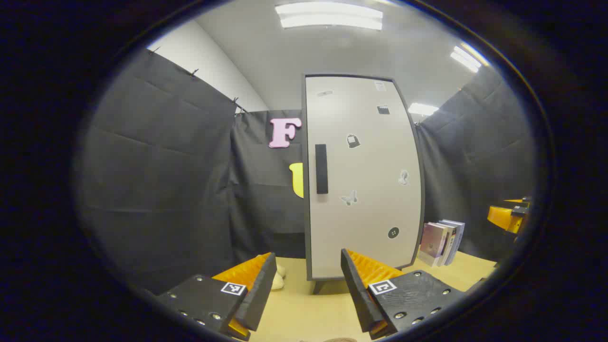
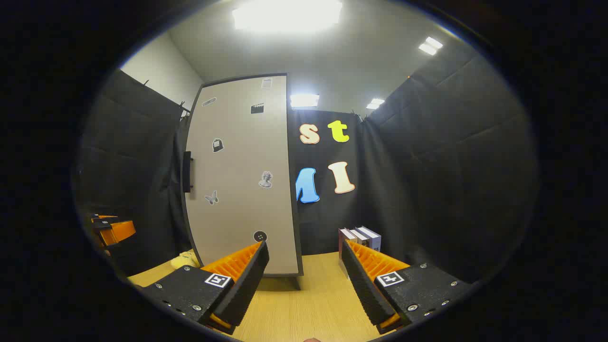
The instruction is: Open the cabinet door with the right hand, grasp the bottle in the cabinet with the left hand and place it on the coaster, then close the cabinet door with the right hand.
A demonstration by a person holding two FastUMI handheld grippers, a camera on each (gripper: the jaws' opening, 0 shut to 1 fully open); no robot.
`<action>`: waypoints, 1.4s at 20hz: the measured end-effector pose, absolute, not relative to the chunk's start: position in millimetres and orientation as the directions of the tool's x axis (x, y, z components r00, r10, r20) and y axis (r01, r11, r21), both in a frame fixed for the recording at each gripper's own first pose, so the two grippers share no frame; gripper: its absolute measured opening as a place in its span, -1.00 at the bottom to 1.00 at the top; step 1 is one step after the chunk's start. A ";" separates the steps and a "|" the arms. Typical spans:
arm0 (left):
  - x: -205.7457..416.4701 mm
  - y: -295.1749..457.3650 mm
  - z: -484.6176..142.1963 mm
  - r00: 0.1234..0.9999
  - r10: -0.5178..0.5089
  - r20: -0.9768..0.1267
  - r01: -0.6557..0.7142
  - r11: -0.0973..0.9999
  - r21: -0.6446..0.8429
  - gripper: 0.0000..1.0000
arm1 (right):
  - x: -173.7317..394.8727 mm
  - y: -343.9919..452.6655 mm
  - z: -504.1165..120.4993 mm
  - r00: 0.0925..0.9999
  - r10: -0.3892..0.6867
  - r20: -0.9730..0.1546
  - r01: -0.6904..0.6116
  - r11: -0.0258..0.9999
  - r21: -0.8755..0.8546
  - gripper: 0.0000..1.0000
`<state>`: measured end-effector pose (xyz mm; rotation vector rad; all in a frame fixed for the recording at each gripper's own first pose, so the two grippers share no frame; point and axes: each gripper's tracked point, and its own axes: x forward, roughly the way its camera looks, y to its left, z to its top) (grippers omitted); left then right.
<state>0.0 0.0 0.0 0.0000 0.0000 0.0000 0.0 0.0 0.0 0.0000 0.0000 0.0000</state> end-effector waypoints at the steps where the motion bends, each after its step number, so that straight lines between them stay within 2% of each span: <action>1: -1.1 -0.3 1.1 1.000 0.001 0.002 -0.001 1.000 0.000 0.56 | 0.4 2.3 -0.6 1.000 0.004 -0.001 -0.004 1.000 -0.001 0.90; 4: -4.6 0.9 3.5 1.000 0.006 0.006 -0.006 1.000 0.008 0.66 | -2.3 2.8 0.9 1.000 0.008 0.004 -0.008 1.000 0.010 0.90; 7: -6.3 -2.3 4.8 1.000 -0.008 0.008 0.007 1.000 0.015 0.66 | -2.1 2.9 -2.0 1.000 0.009 -0.008 -0.009 1.000 0.011 0.90; 8: -6.5 -2.1 6.0 1.000 -0.008 0.009 0.008 1.000 0.025 0.56 | -2.1 3.8 -2.6 1.000 0.010 -0.011 -0.010 1.000 0.010 0.90; 11: -10.3 -3.9 5.4 1.000 -0.008 0.010 0.008 0.999 0.033 0.56 | -3.8 5.5 1.2 1.000 0.013 -0.002 -0.013 1.000 0.010 0.90; 12: -11.1 -6.6 5.0 1.000 -0.017 0.011 0.017 1.000 0.024 0.46 | -3.6 3.1 3.0 1.000 0.007 0.006 -0.007 1.000 0.004 0.90; 13: -11.3 -6.5 4.5 1.000 -0.018 0.013 0.017 1.000 0.018 0.56 | -4.1 2.7 2.4 1.000 0.005 0.007 -0.005 1.000 0.001 0.90; 14: -11.8 -6.0 4.8 1.000 -0.015 0.013 0.015 1.000 0.017 0.46 | -4.5 4.1 0.6 1.000 0.008 0.004 -0.008 1.000 0.001 0.90; 15: -11.2 -4.0 4.7 1.000 -0.009 0.015 0.009 1.000 0.014 0.46 | -5.4 5.4 -1.6 1.000 0.010 -0.001 -0.010 1.000 0.001 0.90; 16: -11.0 -2.9 5.8 1.000 -0.005 0.018 0.005 1.000 0.011 0.66 | -4.8 6.3 -3.6 1.000 0.009 -0.006 -0.009 1.000 0.002 0.90; 18: -11.6 0.2 8.0 1.000 0.004 0.026 -0.004 1.000 0.004 0.66 | -6.1 8.9 -5.9 1.000 0.013 -0.014 -0.013 1.000 0.007 0.90; 19: -12.9 1.6 8.9 1.000 0.007 0.030 -0.007 1.000 0.002 0.56 | -4.2 9.6 -5.7 1.000 0.016 -0.012 -0.016 1.000 0.009 0.90; 20: -13.7 3.7 9.6 0.999 0.011 0.032 -0.011 1.000 0.001 0.66 | -2.5 11.8 -4.3 1.000 0.019 -0.010 -0.019 1.000 0.007 0.90; 22: -16.7 7.9 8.6 0.999 0.019 0.033 -0.019 1.000 0.003 0.66 | 0.3 17.0 -2.3 1.000 0.027 -0.008 -0.027 1.000 0.003 0.90; 23: -18.1 11.8 9.5 0.999 0.026 0.033 -0.027 1.000 0.006 0.56 | 2.0 21.4 -0.6 0.999 0.038 -0.006 -0.038 0.999 0.007 0.90; 25: -24.4 22.4 14.6 0.998 0.053 0.047 -0.054 0.998 0.021 0.55 | 7.6 32.9 7.3 0.998 0.063 0.016 -0.063 0.998 0.020 0.91; 28: -35.7 36.5 24.1 0.994 0.088 0.069 -0.090 0.996 0.021 0.66 | 20.7 48.8 12.3 0.995 0.099 0.019 -0.100 0.995 0.030 0.91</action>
